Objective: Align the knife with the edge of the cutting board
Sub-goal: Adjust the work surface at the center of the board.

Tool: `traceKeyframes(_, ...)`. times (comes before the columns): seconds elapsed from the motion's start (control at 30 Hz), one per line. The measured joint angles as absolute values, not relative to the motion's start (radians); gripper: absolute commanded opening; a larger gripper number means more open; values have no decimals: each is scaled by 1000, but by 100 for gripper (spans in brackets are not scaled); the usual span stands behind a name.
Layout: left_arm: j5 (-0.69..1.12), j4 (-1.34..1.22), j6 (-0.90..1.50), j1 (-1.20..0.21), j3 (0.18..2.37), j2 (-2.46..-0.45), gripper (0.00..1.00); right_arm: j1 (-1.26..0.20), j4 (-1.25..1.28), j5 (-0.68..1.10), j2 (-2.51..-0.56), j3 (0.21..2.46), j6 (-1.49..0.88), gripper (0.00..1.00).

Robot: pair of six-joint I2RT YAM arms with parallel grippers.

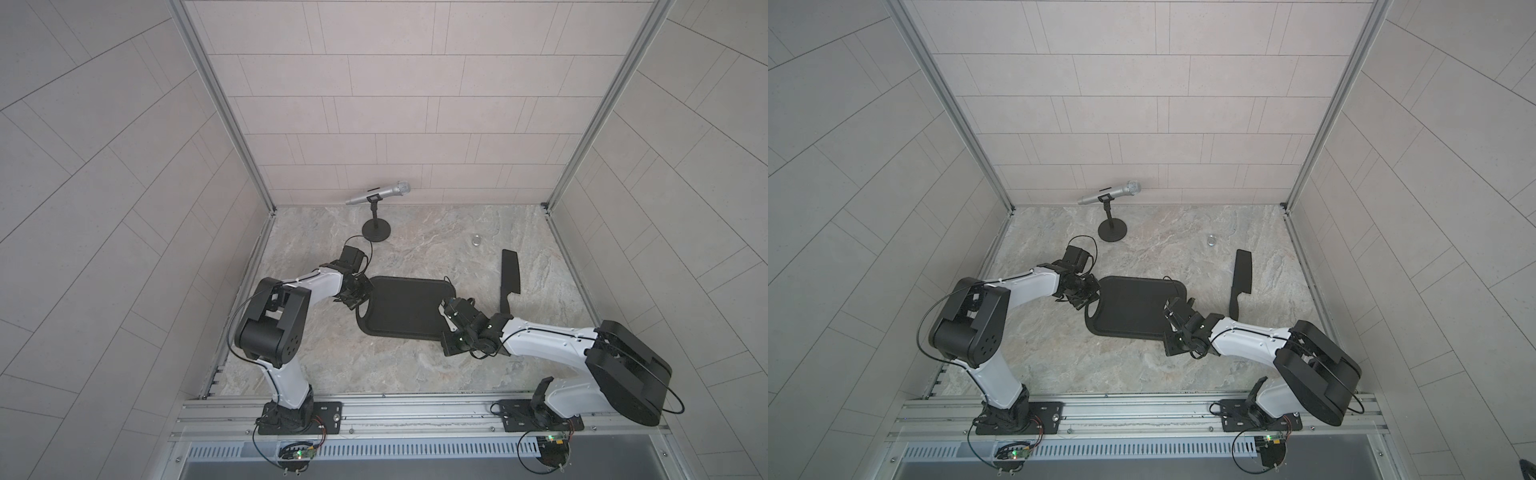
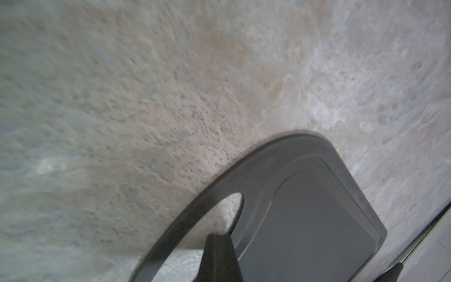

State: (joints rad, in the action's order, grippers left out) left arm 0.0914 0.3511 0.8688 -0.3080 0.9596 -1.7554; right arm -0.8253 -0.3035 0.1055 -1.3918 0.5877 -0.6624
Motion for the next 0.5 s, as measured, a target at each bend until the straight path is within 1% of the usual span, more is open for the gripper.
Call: traceKeyframes(0.5, 109, 344, 876, -308, 956, -1755, 0, -786, -303, 76, -1395, 592, -663, 0)
